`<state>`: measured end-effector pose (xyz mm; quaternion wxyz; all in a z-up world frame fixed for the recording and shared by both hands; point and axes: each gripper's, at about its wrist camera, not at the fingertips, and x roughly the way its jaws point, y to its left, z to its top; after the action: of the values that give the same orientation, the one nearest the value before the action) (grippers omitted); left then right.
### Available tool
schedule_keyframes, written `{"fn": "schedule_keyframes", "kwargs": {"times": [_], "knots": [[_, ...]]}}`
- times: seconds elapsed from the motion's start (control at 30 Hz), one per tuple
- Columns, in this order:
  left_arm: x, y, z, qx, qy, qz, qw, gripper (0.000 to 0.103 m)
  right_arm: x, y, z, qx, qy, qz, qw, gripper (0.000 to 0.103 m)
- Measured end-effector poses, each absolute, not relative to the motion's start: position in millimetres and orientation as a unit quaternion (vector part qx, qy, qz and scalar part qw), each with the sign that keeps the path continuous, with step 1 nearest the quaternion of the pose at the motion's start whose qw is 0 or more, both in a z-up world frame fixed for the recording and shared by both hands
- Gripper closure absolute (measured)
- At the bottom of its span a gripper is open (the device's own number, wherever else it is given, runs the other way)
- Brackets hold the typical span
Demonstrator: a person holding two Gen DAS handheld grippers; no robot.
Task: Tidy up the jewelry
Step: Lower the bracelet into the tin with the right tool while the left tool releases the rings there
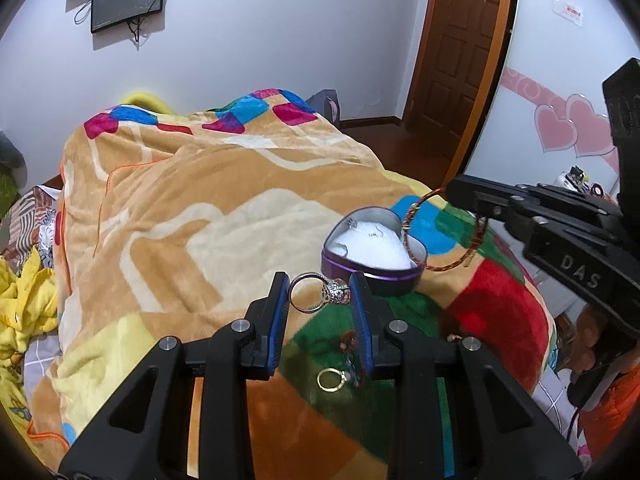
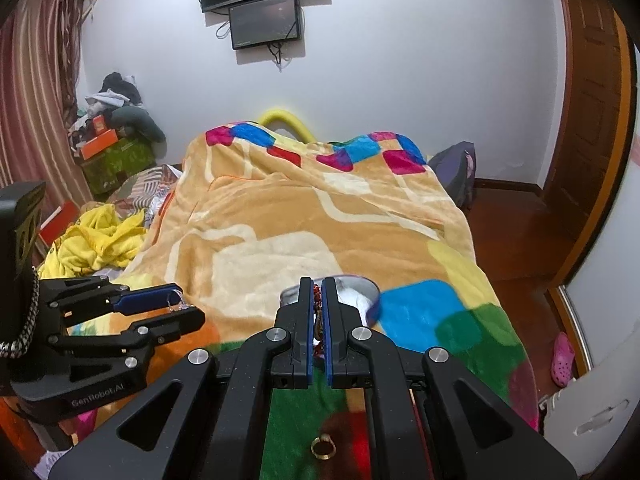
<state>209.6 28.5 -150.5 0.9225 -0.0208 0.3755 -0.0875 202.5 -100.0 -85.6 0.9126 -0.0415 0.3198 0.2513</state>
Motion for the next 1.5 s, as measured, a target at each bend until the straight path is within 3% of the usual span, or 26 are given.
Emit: {"fn": "schedule_keyframes", "kwargs": {"times": [0.93, 1.2, 1.37, 1.5], "knots": [[287, 1, -180, -0.025, 0.410, -0.125, 0.903, 0.073, 257, -108, -135, -0.054, 0.395, 0.251, 0.882, 0.099], [299, -12, -187, -0.012, 0.424, -0.138, 0.895, 0.073, 259, -116, -135, -0.052, 0.408, 0.258, 0.874, 0.094], [301, -14, -189, -0.011, 0.429, -0.144, 0.892, 0.073, 255, -120, -130, -0.053, 0.398, 0.256, 0.879, 0.079], [299, -17, -185, -0.002, 0.426, -0.145, 0.893, 0.073, 250, -125, -124, -0.051, 0.390, 0.252, 0.884, 0.076]]}}
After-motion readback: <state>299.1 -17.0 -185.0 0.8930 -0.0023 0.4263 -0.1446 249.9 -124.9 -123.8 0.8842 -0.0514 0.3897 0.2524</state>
